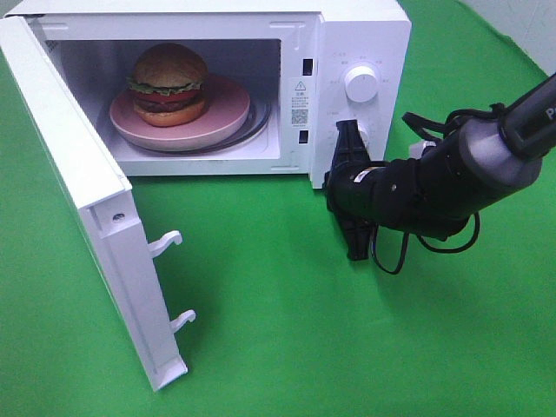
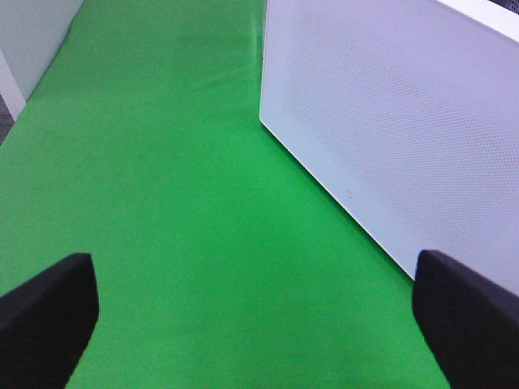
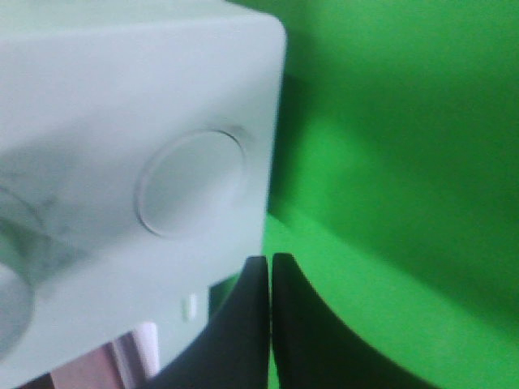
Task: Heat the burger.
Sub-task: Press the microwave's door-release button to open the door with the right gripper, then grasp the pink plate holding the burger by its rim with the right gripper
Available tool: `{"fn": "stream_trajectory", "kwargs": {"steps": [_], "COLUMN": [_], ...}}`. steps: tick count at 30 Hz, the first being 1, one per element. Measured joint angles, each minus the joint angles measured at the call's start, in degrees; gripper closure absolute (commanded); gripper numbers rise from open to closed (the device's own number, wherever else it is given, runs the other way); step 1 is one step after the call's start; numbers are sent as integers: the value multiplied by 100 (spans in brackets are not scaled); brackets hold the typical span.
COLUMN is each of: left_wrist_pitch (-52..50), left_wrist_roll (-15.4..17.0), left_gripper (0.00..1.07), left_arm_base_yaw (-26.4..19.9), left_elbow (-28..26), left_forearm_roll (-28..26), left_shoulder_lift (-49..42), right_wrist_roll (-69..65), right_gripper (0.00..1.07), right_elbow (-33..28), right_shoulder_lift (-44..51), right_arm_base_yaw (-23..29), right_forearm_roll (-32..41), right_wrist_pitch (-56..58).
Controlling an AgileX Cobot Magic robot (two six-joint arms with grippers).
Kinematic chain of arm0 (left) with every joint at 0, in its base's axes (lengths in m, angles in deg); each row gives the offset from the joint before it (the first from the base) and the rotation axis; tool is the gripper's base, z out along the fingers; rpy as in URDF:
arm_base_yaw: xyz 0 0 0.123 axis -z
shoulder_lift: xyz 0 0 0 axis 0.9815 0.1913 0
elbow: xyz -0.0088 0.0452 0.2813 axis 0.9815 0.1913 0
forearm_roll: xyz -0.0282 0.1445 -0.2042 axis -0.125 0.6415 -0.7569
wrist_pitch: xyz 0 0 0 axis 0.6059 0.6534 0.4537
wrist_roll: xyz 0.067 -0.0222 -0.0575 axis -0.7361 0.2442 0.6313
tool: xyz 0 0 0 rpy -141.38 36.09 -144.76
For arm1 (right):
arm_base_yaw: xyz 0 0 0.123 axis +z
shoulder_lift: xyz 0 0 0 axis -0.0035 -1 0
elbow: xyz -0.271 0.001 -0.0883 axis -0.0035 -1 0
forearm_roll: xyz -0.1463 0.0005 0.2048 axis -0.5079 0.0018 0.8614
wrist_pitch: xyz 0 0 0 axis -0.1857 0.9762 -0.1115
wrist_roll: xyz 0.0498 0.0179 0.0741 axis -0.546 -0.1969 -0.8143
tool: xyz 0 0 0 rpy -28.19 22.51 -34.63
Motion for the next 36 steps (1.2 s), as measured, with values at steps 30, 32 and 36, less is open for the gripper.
{"fn": "stream_trajectory", "kwargs": {"steps": [30,32,36], "left_wrist_pitch": [0,0,0], "left_wrist_roll": [0,0,0], "left_gripper": [9,9,9], "left_arm_base_yaw": [0,0,0], "left_elbow": [0,0,0], "left_forearm_roll": [0,0,0], "left_shoulder_lift": [0,0,0], "right_wrist_roll": [4400,4796,5718], "right_gripper": [106,106,106], "right_elbow": [-229,-229,-229], "right_shoulder_lift": [2097,2206,2355], "right_arm_base_yaw": [0,0,0], "right_forearm_roll": [-2080,-2103,-2108], "right_wrist_pitch": [3432,3713,4246]}}
